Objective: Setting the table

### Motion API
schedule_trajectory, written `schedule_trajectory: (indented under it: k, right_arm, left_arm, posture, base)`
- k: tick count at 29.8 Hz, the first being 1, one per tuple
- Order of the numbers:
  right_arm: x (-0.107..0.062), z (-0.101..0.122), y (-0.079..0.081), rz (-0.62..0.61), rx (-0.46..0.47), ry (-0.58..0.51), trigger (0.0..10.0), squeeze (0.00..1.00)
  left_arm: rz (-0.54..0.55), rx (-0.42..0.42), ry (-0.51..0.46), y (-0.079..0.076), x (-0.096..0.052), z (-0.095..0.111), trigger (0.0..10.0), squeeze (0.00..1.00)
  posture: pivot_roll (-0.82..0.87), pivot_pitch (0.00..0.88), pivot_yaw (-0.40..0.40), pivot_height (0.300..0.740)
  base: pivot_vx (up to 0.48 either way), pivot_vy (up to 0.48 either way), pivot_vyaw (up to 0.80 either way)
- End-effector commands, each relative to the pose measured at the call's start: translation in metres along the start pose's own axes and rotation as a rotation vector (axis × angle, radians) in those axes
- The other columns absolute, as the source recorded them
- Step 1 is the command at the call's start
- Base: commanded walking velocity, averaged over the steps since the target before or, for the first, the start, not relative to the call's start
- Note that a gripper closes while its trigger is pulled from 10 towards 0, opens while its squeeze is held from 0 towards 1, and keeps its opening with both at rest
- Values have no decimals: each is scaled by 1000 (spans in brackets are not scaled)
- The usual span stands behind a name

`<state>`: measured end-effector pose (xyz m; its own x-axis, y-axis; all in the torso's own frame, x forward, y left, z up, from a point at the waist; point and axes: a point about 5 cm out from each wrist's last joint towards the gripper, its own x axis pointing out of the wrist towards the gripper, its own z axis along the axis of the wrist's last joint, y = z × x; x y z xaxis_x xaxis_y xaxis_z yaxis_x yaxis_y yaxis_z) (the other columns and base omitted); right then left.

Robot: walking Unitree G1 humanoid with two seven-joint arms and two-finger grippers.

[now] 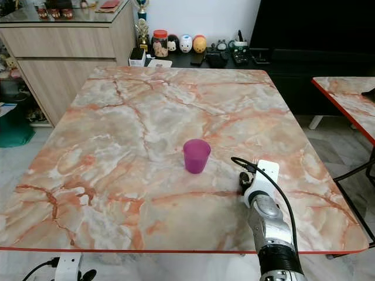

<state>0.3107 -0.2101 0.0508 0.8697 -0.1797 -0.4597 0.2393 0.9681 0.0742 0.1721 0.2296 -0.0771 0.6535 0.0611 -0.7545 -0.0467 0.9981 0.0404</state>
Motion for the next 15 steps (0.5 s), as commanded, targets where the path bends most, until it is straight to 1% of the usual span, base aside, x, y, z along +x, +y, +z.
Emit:
schedule_trajectory:
  k: [1,15]
  right_arm:
    - [0,-8,-1,-8,-3,46,0,0]
    - [0,-10,1,5,-20,47,0,0]
  left_arm:
    - [-5,-5,18,-2,0,-2,10000,0]
    - [-2,-8,18,-2,0,-2,10000,0]
  posture:
    - [52,0,-44,727]
    - [56,0,-47,727]
  base:
    - [0,0,0]
    - [0,0,0]
